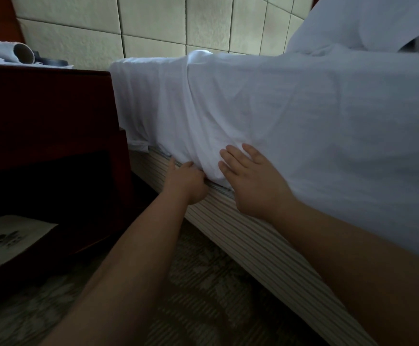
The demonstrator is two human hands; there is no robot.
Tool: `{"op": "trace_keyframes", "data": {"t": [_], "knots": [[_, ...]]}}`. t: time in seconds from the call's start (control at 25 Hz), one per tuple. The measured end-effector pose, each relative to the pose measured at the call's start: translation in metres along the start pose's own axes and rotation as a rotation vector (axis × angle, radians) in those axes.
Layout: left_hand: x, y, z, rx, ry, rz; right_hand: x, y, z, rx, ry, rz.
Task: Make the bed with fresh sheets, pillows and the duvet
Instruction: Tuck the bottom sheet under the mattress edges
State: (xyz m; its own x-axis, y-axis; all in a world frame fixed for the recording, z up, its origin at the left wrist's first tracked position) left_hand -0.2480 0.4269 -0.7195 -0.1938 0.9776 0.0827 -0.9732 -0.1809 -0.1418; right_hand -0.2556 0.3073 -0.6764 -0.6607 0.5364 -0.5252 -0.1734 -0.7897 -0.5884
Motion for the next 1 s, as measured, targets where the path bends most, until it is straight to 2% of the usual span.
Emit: {"op": "trace_keyframes", "data": {"t": [0.2, 0.28, 0.4, 0.52, 0.72, 0.92, 1.0], "knots": [[-0.001, 0.002, -0.004, 0.131, 0.070, 0.019, 0.003, 0.001, -0.001, 0.066, 0.033, 0.046], [-0.005, 0.013, 0.001, 0.100, 0.110, -0.021, 0.005, 0.007, -0.006, 0.116, 0.025, 0.099], [-0.012, 0.034, 0.010, 0.012, 0.187, -0.089, 0.004, 0.015, -0.004, 0.086, -0.002, 0.150], [-0.020, 0.040, 0.006, -0.005, 0.149, -0.154, 0.005, 0.016, -0.001, 0.036, 0.014, 0.173], [-0.026, 0.018, 0.000, -0.011, 0.063, -0.164, 0.007, 0.009, -0.019, 0.046, 0.049, 0.212], [-0.025, 0.020, 0.001, 0.077, 0.259, -0.153, 0.007, 0.016, -0.018, 0.090, 0.114, 0.292], [-0.027, 0.029, 0.012, 0.035, 0.318, -0.161, 0.003, 0.027, -0.018, 0.158, 0.131, 0.345]]}}
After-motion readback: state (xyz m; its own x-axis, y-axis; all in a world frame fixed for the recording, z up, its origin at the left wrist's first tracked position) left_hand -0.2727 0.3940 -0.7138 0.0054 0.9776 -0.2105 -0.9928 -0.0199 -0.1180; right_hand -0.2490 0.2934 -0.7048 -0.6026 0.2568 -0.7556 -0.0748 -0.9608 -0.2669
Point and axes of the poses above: each hand's wrist, its own y-axis away from the middle knuckle, its own z-axis out of the back of the hand, x = y × z, the point moved 8 cm from there along -y, towards the middle knuckle, and after that the axes turned 7 degrees about -z, right-handed, at the moved point
